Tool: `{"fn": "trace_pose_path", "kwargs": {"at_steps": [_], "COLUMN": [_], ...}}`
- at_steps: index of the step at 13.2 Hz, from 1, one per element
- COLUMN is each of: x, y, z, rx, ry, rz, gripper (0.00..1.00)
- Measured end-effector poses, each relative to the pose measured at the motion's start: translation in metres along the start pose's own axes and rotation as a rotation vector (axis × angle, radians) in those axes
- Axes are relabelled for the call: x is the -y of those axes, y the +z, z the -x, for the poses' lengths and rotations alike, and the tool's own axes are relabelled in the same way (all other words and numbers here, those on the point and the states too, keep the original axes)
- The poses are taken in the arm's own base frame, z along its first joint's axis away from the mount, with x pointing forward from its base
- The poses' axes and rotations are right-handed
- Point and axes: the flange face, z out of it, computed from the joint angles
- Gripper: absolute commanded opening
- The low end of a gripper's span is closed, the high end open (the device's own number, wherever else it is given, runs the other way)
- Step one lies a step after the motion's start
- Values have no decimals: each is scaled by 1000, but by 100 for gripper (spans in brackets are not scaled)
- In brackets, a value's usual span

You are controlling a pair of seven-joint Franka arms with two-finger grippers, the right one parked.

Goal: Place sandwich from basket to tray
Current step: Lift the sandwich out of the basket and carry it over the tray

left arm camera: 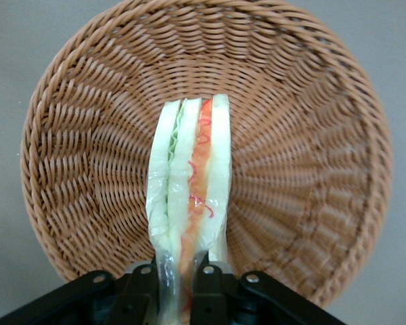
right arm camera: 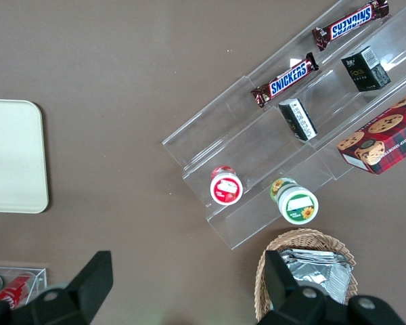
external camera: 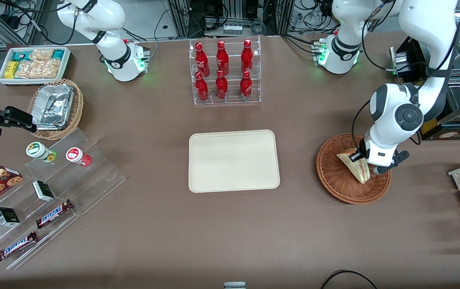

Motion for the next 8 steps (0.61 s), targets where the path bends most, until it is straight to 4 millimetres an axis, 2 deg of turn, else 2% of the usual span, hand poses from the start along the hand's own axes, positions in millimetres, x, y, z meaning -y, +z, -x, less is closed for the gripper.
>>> {"fn": "trace_pose_path", "kwargs": {"at_steps": [4, 8], "x": [-46, -98], "y": [-46, -61], "z": [17, 56], "rx": [27, 21], "ry": [114, 241], "rz": [-24, -2], "gripper": [0, 0]}}
